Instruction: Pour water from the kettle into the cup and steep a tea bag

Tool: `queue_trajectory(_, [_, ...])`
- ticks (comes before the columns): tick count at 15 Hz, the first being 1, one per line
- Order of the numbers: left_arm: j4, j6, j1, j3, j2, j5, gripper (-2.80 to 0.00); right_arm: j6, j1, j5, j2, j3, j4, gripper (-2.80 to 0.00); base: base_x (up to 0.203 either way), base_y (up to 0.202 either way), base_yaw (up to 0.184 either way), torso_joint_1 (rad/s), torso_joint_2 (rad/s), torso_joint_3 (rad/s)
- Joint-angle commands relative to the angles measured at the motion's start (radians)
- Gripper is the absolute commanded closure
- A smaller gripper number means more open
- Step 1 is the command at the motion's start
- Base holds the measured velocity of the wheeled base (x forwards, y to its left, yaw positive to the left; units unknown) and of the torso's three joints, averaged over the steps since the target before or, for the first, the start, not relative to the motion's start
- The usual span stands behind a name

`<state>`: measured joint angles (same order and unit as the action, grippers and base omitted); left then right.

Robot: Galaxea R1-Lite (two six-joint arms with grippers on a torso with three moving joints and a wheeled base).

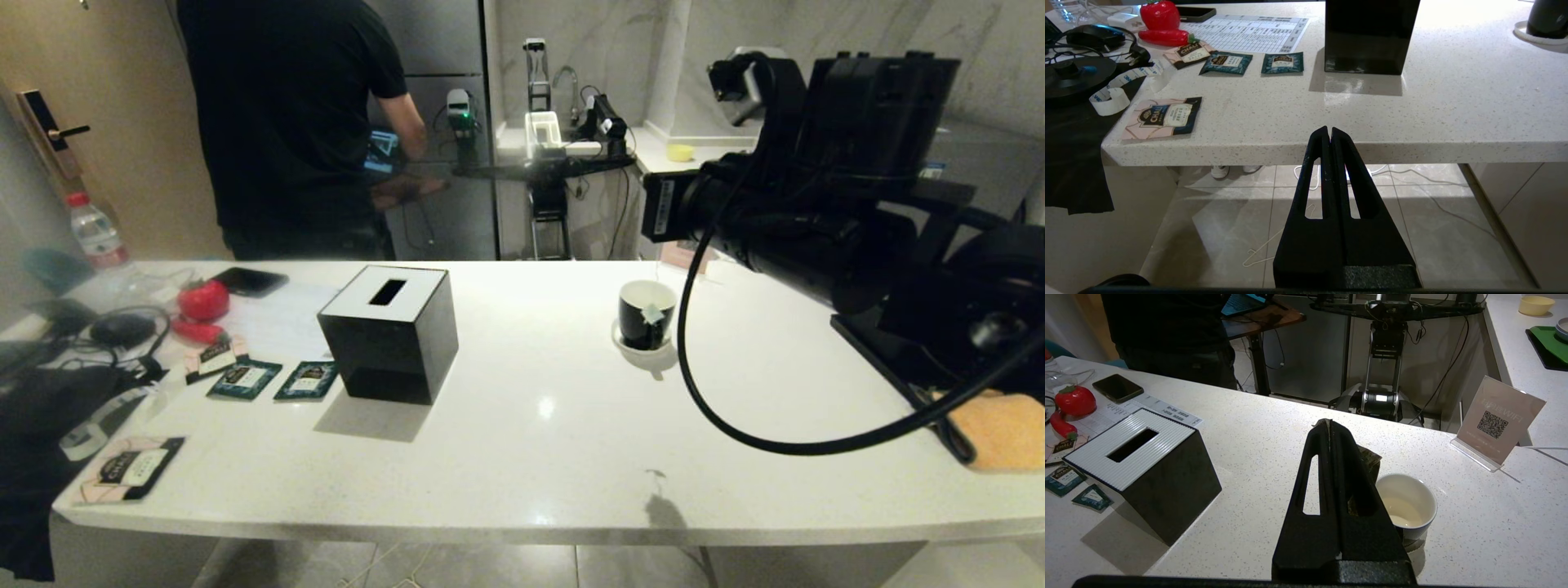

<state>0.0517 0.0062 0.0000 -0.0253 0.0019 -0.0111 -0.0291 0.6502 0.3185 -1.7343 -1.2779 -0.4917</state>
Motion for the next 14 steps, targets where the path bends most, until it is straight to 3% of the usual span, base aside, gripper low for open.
queue_trajectory(1, [-0.001,-0.005,0.0,-0.008,0.0,-0.004,0.0,0.0,0.0,0.004,-0.016,-0.008,-0.004,0.0,0.0,0.0,0.0,0.0,0.0,0.0])
queue_trajectory(3, [0.006,-0.033,0.0,-0.037,0.005,-0.032,0.0,0.0,0.0,0.002,-0.016,-0.006,-0.004,0.0,0.0,0.0,0.0,0.0,0.0,0.0])
queue_trajectory(5, [0.007,-0.037,0.0,-0.06,0.039,-0.104,0.0,-0.002,0.0,0.002,-0.016,-0.004,-0.004,0.0,0.0,0.0,0.0,0.0,0.0,0.0])
queue_trajectory(14, [-0.012,-0.036,-0.002,-0.215,0.362,-0.314,0.0,-0.004,-0.001,-0.002,-0.019,-0.051,-0.003,0.0,0.0,0.0,0.0,0.0,0.0,0.0])
